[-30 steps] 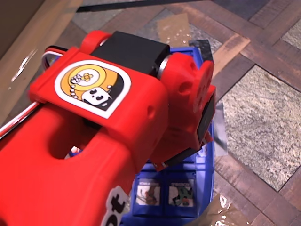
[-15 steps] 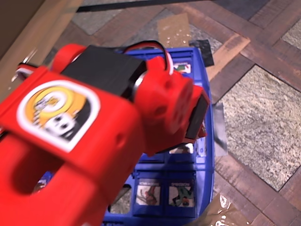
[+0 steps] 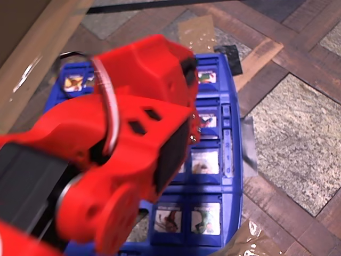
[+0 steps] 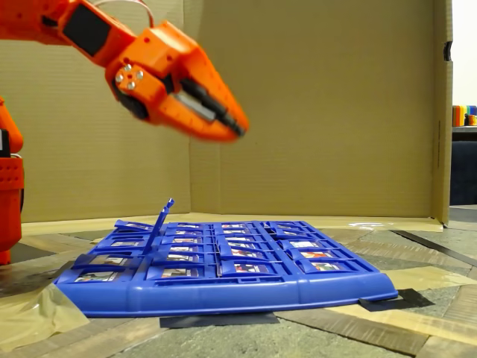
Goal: Flip A5.
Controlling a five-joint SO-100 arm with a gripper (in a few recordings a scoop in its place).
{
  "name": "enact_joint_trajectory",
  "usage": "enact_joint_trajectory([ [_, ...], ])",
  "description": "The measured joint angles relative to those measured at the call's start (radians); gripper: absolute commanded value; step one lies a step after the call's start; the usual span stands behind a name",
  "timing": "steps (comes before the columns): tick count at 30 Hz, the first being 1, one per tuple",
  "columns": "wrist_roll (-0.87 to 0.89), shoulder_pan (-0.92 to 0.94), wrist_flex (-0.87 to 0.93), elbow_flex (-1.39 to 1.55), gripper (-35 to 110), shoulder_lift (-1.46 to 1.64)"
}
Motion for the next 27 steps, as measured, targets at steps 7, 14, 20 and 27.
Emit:
enact_joint_trajectory([
  [7, 0.127, -0.066, -0.337, 0.192, 0, 0.233],
  [14, 0.192, -0.137, -0.621, 0.383, 0, 0.459],
  [20, 0.225, -0.221, -0.891, 0.523, 0, 0.601],
  [27, 0.235, -0.333, -1.261, 0.653, 0, 0.716],
])
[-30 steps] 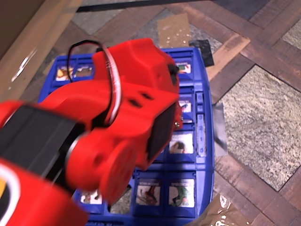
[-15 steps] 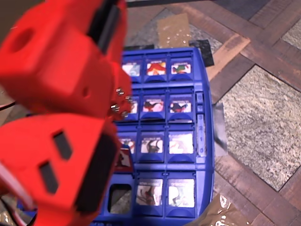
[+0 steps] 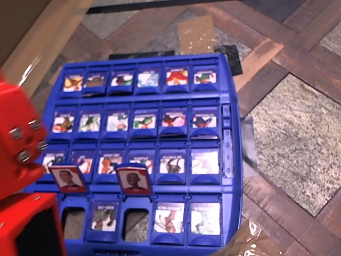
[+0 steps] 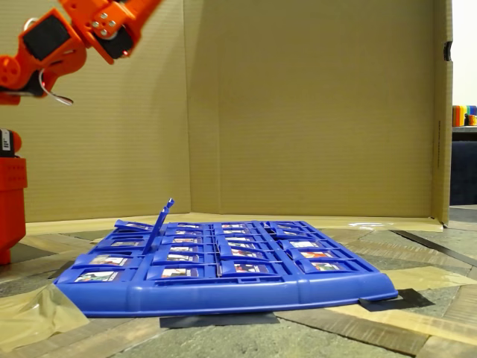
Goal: Flip A5.
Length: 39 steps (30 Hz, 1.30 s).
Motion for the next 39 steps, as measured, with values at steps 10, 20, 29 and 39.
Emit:
enact_joint_trajectory([
  [10, 0.0, -0.129, -0.614, 0.109, 0, 0.12],
  [20, -0.005, -0.153, -1.088, 0.132, 0, 0.195],
  [29, -0.005, -0.152, -1.112, 0.14, 0, 0.273],
  [39, -0.006, -0.155, -1.112, 0.144, 0, 0.282],
])
